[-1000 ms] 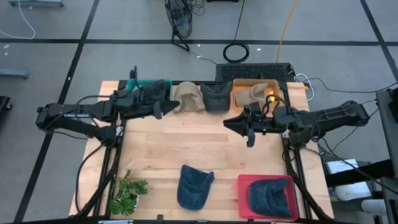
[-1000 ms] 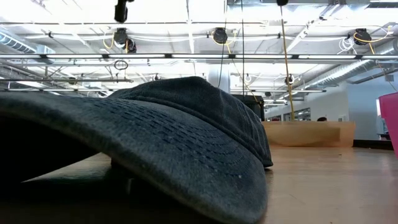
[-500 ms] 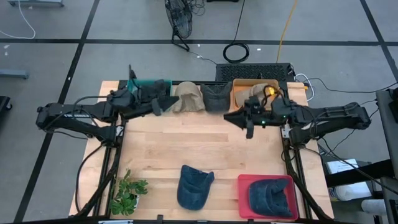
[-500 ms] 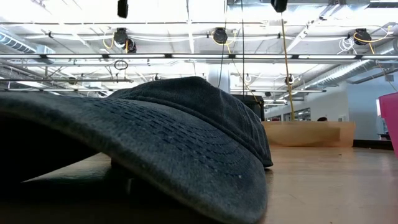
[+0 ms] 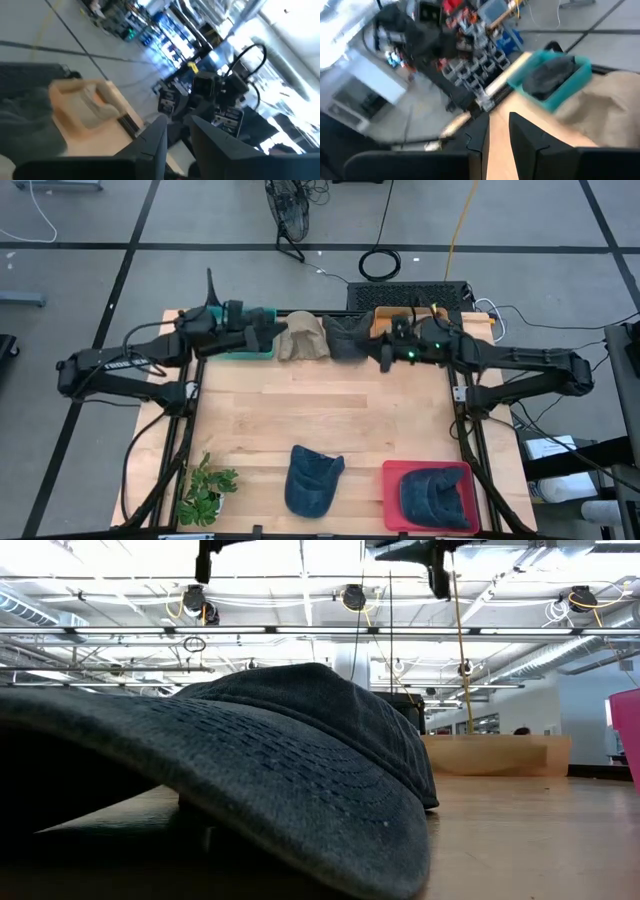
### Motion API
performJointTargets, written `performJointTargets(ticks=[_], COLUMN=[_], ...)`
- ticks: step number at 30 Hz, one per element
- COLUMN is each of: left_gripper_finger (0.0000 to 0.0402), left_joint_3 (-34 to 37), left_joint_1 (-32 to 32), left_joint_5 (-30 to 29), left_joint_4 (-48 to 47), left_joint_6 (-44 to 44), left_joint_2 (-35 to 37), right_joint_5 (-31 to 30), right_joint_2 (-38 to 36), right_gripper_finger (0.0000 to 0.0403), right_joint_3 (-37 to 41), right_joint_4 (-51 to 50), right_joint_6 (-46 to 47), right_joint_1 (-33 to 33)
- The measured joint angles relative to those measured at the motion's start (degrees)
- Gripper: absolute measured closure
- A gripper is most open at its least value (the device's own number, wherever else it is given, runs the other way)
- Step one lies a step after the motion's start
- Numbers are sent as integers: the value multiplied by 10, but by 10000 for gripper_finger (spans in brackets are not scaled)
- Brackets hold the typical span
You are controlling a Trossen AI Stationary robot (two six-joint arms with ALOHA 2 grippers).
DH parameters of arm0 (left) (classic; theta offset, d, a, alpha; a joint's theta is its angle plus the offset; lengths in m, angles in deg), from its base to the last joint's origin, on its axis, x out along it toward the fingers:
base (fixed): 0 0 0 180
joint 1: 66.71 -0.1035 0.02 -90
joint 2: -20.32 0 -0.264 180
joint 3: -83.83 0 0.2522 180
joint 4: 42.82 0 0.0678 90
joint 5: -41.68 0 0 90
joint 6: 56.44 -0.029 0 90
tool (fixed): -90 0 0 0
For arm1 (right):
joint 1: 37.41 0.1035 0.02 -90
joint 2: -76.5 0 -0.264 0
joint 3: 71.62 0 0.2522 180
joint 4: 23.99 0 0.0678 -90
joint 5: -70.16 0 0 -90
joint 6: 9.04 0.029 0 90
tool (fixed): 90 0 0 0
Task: Pick & Place hat
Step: Put the brown cap into the orange bin
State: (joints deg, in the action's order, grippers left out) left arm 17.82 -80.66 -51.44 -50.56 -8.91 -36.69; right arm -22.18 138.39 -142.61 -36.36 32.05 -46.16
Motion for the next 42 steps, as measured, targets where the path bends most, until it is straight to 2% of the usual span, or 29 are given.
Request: performJointTargets(ticks=[5, 10, 13, 17, 21, 23, 27, 30, 34, 37, 42], left_gripper_finger=[309, 309, 309, 309, 309, 309, 309, 309, 309, 309, 309], left_joint_3=[1, -1, 1, -1, 0, 0, 0, 0, 0, 0, 0], left_joint_1=[-48, -65, -75, -75, -84, -87, -87, -90, -89, -96, -115], left_joint_5=[69, 103, 133, 162, 151, 160, 174, 171, 176, 155, 155], left_joint_4=[9, 33, 45, 74, 54, 56, 42, 40, 42, 53, 43], left_joint_6=[-21, -85, -69, -67, -65, -45, -69, -37, -69, -43, -50], left_joint_2=[-14, -15, -16, -15, -22, -25, -23, -24, -22, -23, -15], right_joint_5=[11, 10, 13, -33, -48, -58, -62, -69, -124, -97, -67], right_joint_2=[52, 108, 143, 168, 196, 206, 212, 232, 237, 257, 267], right_gripper_finger=[347, 347, 347, 347, 347, 347, 347, 347, 348, 342, 319], right_joint_3=[0, -20, -39, -93, -100, -97, -102, -97, -102, -100, -101], right_joint_4=[73, 110, 136, 172, 142, 132, 116, 159, 221, 226, 235], right_joint_6=[41, 45, 63, 35, 60, 75, 103, 130, 122, 170, 160], right_joint_1=[-42, -44, -46, -31, -46, -51, -52, -56, -57, -77, -92])
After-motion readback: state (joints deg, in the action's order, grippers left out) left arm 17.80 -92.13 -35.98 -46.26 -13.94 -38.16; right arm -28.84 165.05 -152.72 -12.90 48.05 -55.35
